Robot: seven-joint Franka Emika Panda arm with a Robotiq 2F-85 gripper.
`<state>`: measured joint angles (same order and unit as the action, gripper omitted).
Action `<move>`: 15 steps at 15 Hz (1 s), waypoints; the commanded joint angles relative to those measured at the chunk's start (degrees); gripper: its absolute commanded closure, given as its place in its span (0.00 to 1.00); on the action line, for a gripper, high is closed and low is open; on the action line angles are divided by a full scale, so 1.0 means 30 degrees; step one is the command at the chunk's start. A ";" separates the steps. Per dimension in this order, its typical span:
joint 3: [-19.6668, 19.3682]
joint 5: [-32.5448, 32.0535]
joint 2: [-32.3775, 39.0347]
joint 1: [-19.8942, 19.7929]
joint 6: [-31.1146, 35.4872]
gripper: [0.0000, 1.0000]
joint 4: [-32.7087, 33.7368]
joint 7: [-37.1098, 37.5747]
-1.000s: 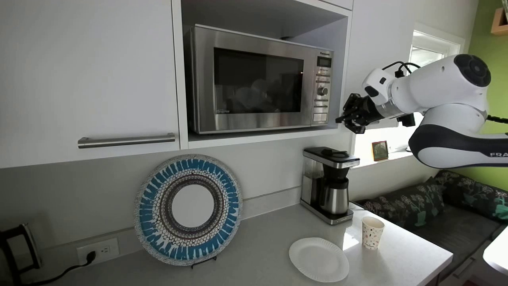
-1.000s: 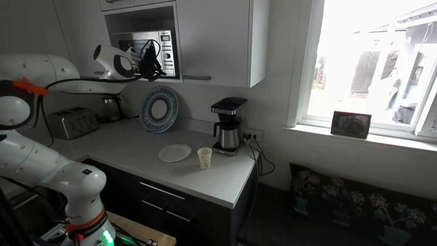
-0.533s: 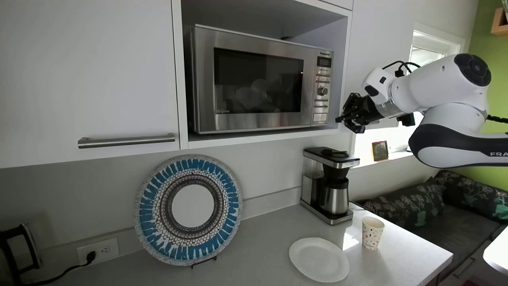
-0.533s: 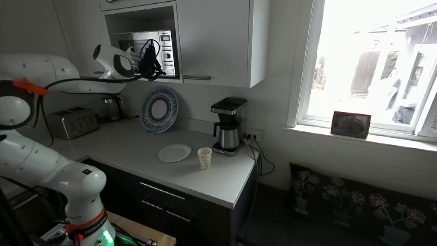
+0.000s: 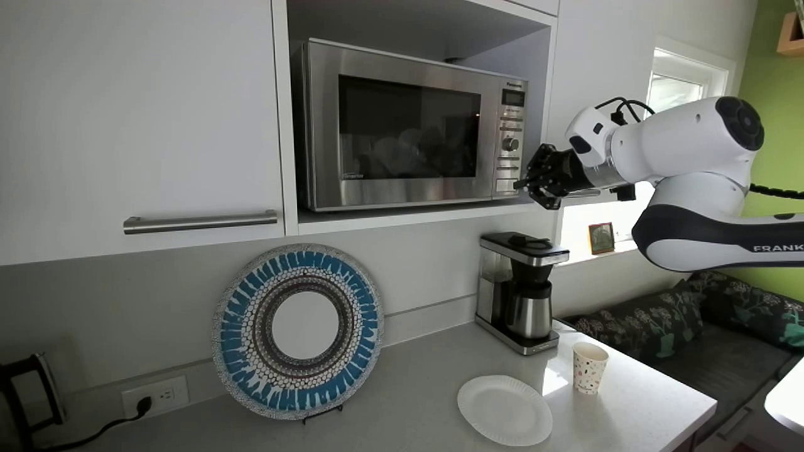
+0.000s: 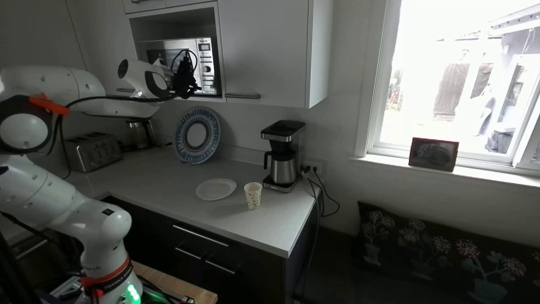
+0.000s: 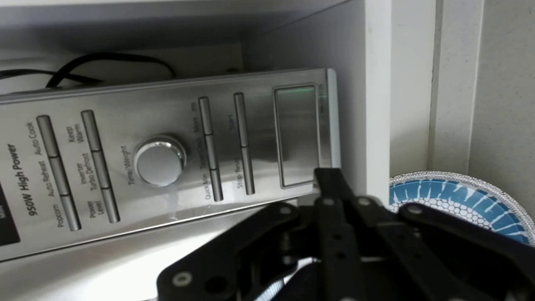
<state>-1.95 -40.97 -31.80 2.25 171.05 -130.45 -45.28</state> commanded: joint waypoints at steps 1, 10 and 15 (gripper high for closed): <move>-0.0110 -0.0072 0.1062 0.0163 0.1068 1.00 0.0618 -0.0166; 0.0084 -0.0204 0.1955 -0.0396 0.0537 1.00 0.1456 -0.0031; 0.0077 -0.0389 0.2230 -0.0595 0.0790 1.00 0.1432 -0.0134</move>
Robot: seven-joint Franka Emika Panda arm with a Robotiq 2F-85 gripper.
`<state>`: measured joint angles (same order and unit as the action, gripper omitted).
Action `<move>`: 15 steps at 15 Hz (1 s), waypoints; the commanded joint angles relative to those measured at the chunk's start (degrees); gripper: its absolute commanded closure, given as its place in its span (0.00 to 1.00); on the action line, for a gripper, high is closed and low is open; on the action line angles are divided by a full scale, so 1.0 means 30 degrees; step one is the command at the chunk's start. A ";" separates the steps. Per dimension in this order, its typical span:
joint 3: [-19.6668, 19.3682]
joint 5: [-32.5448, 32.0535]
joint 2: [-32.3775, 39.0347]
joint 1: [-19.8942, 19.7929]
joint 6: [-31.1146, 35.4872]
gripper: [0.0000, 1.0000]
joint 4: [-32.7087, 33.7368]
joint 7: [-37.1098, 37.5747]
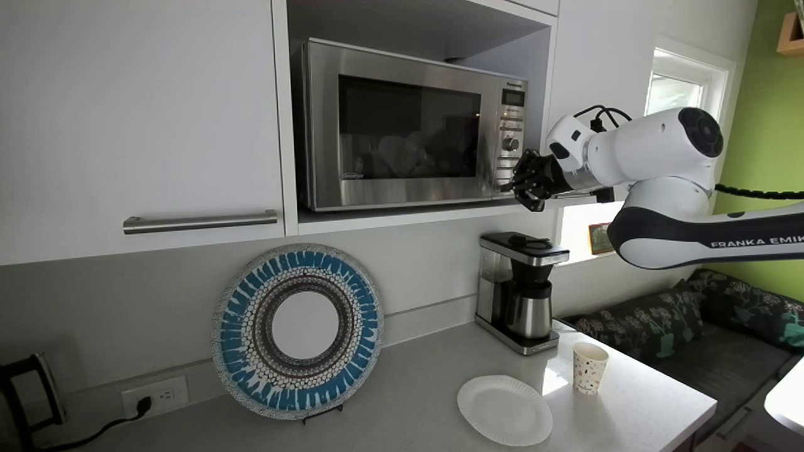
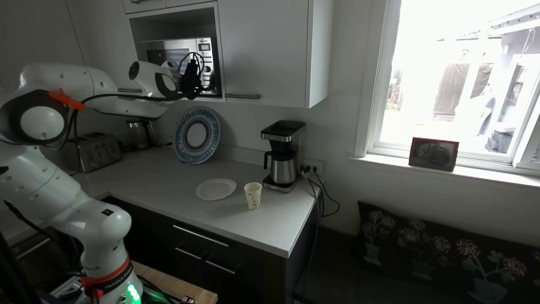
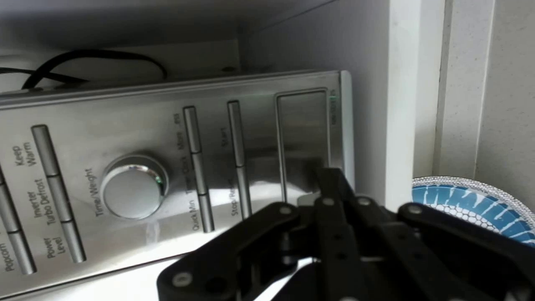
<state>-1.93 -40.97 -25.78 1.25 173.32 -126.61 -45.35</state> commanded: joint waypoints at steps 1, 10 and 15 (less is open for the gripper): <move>0.0082 -0.0408 0.0248 -0.0306 0.0035 1.00 0.0152 -0.0101; 0.0387 -0.1180 0.0070 -0.1108 -0.0073 0.99 0.0463 0.0113; 0.0433 -0.1261 0.0065 -0.1153 -0.0079 0.99 0.0518 0.0119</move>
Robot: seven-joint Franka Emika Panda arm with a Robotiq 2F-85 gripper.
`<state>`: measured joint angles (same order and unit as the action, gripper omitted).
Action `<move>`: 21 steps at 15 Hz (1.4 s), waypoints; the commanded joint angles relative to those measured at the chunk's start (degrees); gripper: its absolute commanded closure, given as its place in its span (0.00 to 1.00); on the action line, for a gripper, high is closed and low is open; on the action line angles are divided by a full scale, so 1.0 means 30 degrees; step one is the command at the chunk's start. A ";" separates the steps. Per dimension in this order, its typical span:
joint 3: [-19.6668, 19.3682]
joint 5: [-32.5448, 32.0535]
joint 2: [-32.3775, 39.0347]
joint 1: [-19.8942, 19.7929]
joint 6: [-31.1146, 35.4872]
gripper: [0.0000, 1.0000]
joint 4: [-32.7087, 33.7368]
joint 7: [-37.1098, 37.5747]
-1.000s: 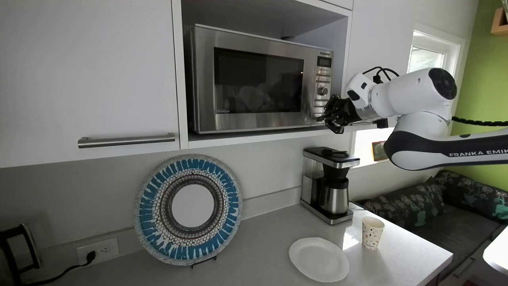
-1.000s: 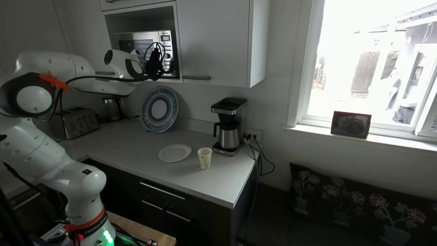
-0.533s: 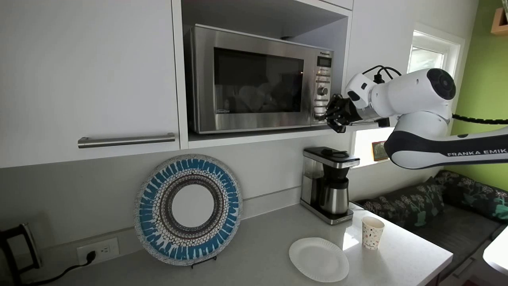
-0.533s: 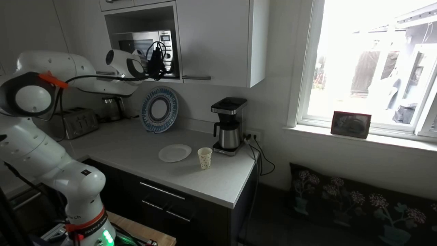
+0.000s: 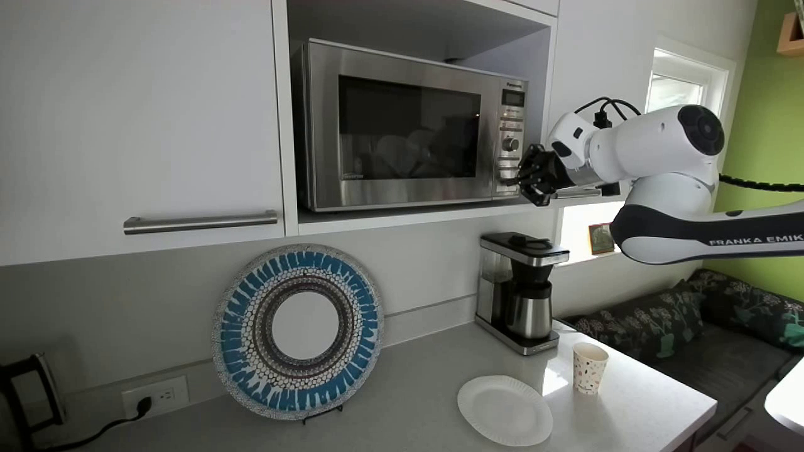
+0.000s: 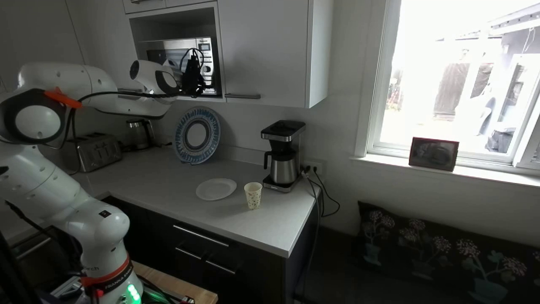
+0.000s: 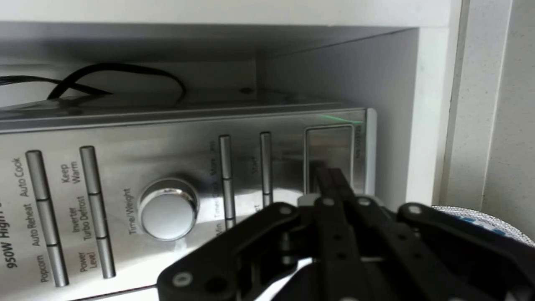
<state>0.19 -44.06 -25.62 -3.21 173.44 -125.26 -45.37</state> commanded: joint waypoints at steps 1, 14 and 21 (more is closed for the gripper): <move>-0.0276 -0.0230 0.0012 0.0332 -0.0119 0.99 0.0067 0.0128; -0.1111 -0.0189 0.1415 0.0999 0.1733 1.00 0.0744 -0.0905; -0.1325 0.0371 0.2628 0.1032 0.1923 1.00 0.1721 -0.0589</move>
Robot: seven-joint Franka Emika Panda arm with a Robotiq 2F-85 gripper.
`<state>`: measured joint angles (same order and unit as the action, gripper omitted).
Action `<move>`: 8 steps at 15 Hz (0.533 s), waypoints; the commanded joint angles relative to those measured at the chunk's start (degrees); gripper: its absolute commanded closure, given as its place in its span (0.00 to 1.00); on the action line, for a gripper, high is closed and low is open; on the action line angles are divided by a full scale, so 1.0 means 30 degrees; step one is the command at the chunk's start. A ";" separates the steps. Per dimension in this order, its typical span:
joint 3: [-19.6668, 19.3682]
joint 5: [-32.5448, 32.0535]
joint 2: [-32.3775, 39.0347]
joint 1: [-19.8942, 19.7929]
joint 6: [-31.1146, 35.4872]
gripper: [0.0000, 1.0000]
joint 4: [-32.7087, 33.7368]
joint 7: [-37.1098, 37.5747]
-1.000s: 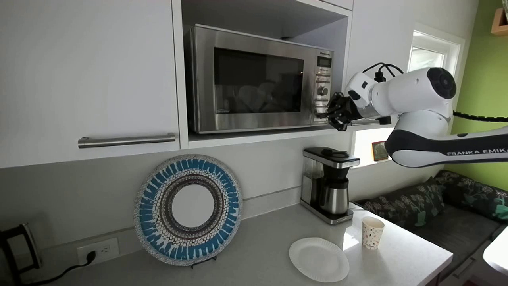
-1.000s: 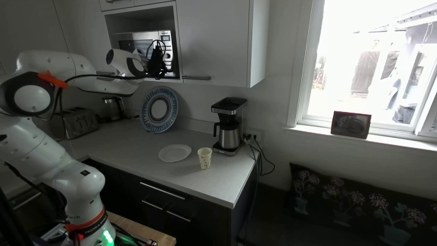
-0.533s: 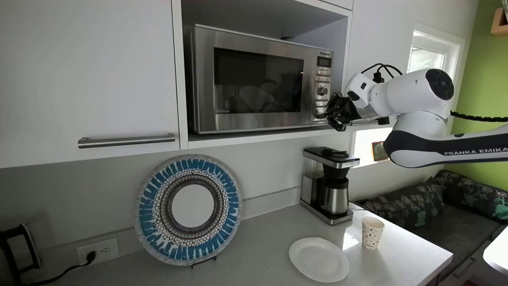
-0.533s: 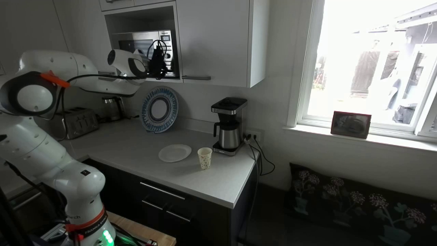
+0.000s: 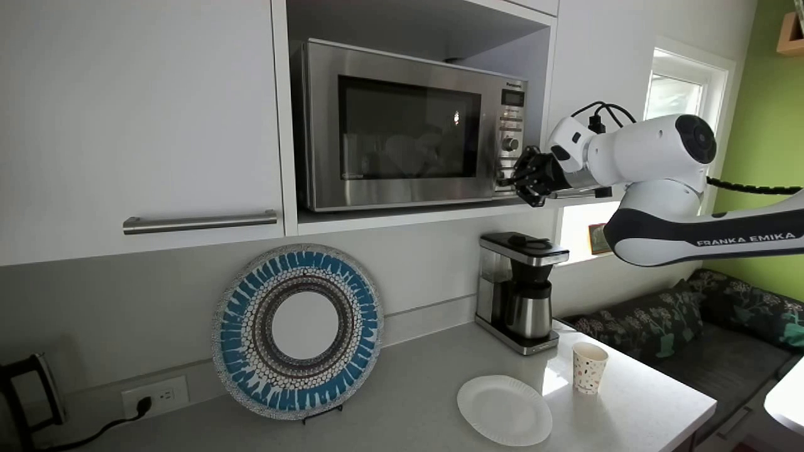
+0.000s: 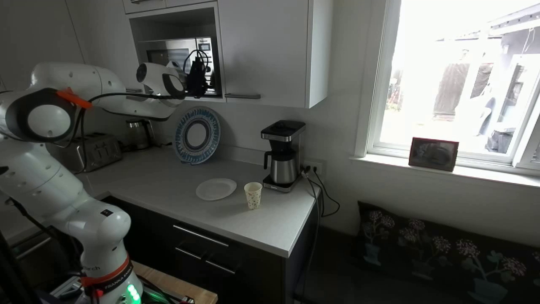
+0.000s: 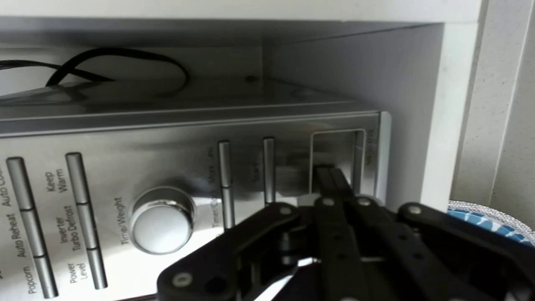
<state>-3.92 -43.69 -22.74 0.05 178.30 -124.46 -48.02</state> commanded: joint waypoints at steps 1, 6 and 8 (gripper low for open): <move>0.0082 0.0258 0.1776 -0.0141 0.0397 1.00 0.1580 0.0513; 0.0097 0.0199 0.2358 -0.0173 0.0840 1.00 0.1733 0.1247; 0.0042 0.0213 0.2344 -0.0101 0.1157 1.00 0.1725 0.1370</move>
<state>-3.75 -43.68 -21.49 -0.27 178.88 -123.68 -44.87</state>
